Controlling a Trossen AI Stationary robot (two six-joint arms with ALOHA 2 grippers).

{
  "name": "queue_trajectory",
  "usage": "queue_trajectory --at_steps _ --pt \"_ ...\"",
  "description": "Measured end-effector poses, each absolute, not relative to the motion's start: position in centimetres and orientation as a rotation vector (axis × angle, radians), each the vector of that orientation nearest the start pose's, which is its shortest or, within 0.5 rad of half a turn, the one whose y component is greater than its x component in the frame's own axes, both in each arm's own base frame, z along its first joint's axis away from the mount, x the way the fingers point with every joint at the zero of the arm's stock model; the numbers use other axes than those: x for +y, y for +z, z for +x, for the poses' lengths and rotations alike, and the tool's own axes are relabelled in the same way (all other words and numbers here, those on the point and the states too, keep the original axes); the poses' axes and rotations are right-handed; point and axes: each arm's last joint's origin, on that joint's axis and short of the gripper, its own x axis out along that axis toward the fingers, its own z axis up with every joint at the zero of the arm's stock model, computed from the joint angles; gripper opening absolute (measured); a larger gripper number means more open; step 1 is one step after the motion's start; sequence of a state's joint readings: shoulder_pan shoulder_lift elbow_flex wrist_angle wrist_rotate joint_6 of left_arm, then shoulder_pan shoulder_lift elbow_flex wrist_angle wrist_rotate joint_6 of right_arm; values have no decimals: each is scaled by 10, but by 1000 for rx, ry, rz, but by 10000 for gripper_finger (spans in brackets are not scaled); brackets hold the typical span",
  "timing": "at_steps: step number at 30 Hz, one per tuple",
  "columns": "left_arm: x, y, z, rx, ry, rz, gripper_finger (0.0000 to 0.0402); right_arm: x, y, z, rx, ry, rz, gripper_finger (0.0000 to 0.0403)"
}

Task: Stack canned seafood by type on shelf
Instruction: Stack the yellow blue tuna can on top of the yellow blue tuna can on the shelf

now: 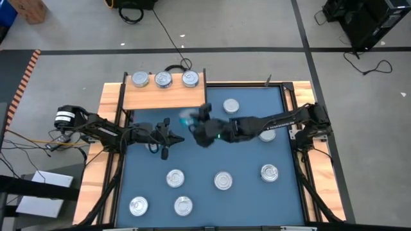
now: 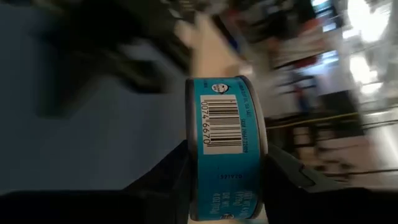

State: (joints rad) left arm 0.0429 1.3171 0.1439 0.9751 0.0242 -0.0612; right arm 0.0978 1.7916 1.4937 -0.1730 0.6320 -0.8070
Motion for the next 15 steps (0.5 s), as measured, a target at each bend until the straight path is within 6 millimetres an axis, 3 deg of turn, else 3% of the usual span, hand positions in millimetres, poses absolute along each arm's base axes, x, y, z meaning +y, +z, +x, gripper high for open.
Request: queue_trajectory --at_steps 5,15 --pt "8 138 199 190 24 -67 3 -22 309 419 643 -404 -1063 142" --pt "8 140 200 171 23 -64 3 -98 289 429 719 -484 -1202 142"
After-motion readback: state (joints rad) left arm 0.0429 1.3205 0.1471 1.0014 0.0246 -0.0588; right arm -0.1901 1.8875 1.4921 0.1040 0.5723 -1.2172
